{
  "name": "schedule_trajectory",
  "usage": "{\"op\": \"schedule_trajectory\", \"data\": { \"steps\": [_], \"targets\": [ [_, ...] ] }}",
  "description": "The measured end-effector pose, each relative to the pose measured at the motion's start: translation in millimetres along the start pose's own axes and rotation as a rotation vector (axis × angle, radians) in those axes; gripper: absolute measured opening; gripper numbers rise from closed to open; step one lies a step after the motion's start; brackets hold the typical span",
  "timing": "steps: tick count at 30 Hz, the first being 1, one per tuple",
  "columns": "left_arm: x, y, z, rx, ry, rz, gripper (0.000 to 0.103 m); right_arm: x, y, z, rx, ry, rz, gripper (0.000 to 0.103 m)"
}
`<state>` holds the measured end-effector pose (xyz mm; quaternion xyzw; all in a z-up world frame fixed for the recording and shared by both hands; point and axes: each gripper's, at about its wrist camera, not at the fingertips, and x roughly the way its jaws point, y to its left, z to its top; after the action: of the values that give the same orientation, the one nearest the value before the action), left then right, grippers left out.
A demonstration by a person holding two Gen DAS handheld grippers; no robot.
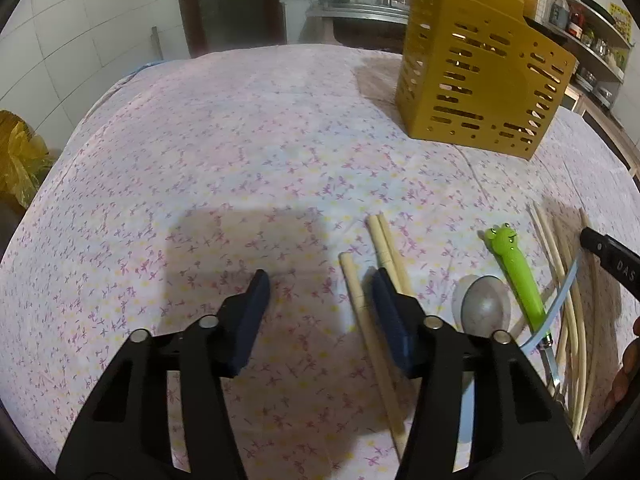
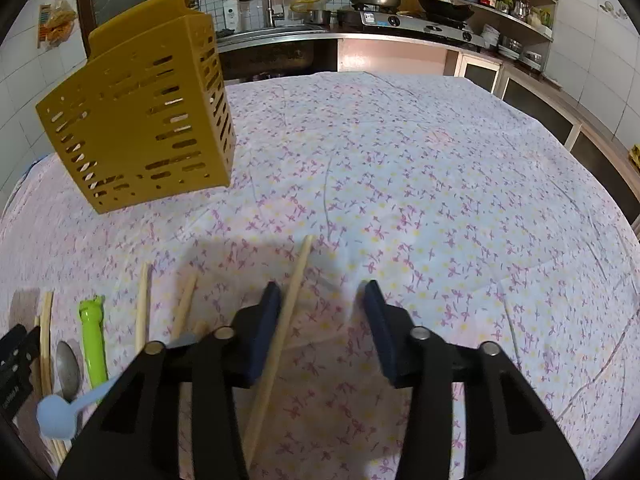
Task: Organize utensils
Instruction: 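Lower the right gripper onto a wooden chopstick and close on it, then lift the chopstick upright with the right gripper toward the yellow caddy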
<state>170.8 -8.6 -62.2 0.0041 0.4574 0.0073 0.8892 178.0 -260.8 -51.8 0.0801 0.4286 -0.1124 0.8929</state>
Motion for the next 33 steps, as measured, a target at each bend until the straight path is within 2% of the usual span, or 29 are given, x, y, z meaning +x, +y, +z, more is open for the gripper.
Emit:
{"op": "schedule_trajectory", "data": {
  "steps": [9, 12, 14, 20, 24, 29, 33],
  "targets": [
    [1.7, -2.8, 6.9, -0.002, 0.042, 0.015, 0.047, 2.5, 2.9, 3.4, -0.019, -0.007, 0.016, 0.034],
    [1.2, -6.6, 6.5, 0.006, 0.038, 0.013, 0.036, 5.3, 4.3, 6.8, -0.029, -0.006, 0.011, 0.031],
    [0.0, -8.5, 5.0, -0.003, 0.033, 0.007, 0.025, 6.4, 5.3, 8.0, -0.035, -0.007, 0.011, 0.029],
    [-1.4, -16.7, 3.2, 0.022, 0.026, -0.003, 0.008, 5.2, 8.9, 7.3, -0.046, -0.011, 0.026, 0.016],
    [1.7, -14.9, 9.8, 0.021, 0.033, -0.022, 0.006, 6.8, 11.9, 9.5, -0.064, -0.01, 0.028, 0.01],
    [4.2, -7.5, 16.9, 0.007, 0.036, -0.069, 0.004, 0.1, 2.8, 8.9, -0.022, -0.031, 0.094, 0.007],
    [-11.1, -3.0, 20.9, -0.001, -0.033, -0.115, 0.004, -21.7, -0.5, 9.3, -0.011, -0.11, 0.125, 0.007]
  ]
}}
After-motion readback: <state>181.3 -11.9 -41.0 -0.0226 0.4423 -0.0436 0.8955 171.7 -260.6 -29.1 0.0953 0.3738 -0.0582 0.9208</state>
